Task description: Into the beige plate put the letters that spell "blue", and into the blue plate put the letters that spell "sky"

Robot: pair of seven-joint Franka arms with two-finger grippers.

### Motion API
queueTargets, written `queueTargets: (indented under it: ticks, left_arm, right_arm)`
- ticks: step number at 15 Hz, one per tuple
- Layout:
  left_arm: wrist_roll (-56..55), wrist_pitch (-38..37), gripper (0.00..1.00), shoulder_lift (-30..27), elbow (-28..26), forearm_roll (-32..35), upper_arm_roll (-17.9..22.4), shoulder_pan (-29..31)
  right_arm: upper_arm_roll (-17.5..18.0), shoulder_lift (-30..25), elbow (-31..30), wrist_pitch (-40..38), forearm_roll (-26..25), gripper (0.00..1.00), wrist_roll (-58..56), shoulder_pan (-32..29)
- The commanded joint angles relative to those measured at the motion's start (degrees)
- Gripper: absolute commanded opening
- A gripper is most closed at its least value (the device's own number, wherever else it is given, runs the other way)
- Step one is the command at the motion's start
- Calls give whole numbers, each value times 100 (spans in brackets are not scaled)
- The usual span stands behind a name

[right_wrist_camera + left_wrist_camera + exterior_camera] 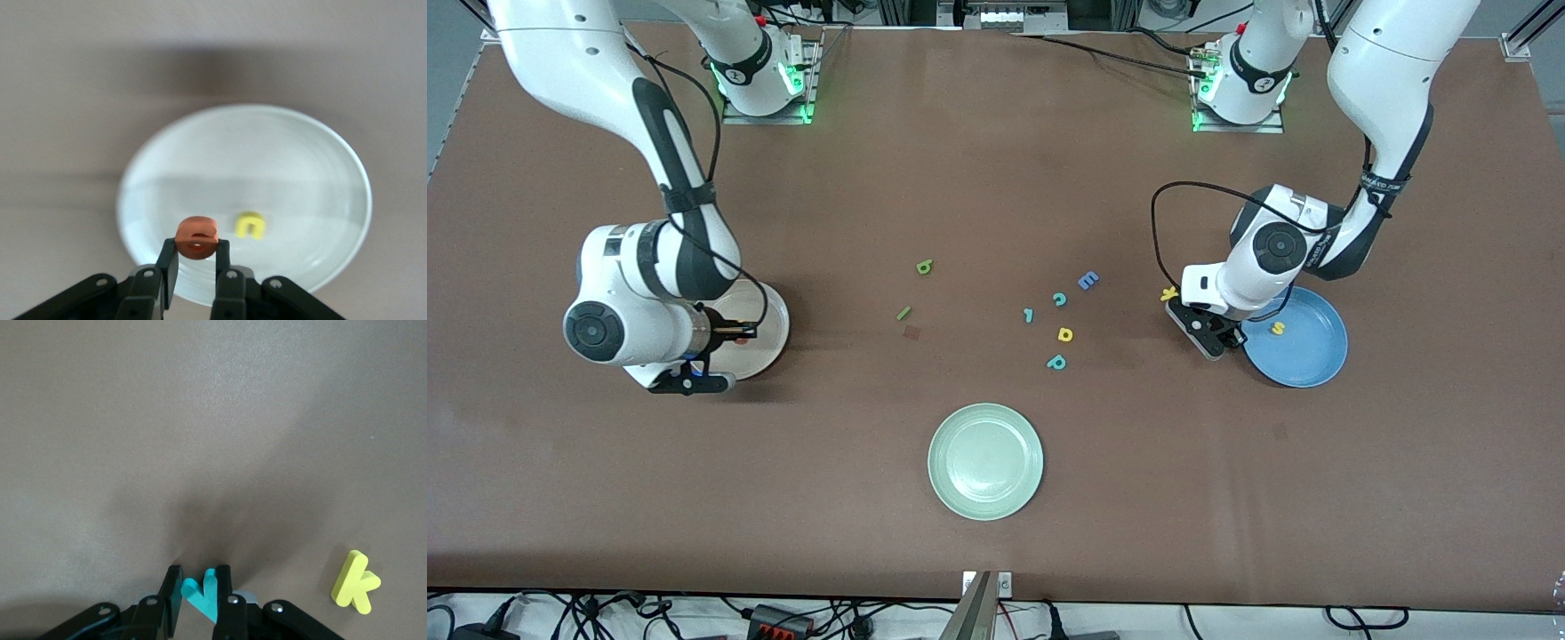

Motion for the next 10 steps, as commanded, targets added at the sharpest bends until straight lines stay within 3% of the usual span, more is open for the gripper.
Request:
queueTargets:
  ticks: [1, 4, 5, 6, 10]
  left_arm:
    - [72, -155, 2, -92, 9, 151, -17, 128]
    - [45, -548, 2, -268, 254, 142, 9, 250]
    - [80, -925, 2, -277, 482, 142, -17, 355]
    - [89, -1312, 2, -312, 702, 142, -35, 374]
    - [89, -2641, 2, -312, 1503, 133, -35, 426]
  right_arm:
    - [100, 20, -290, 17, -28, 12, 34, 56]
    - [109, 188, -282, 183, -1, 13, 34, 56]
    - [118, 197, -282, 210, -1, 38, 17, 57]
    - [118, 179, -238, 167, 25, 99, 60, 39]
    - [266, -145, 42, -62, 43, 100, 227, 187]
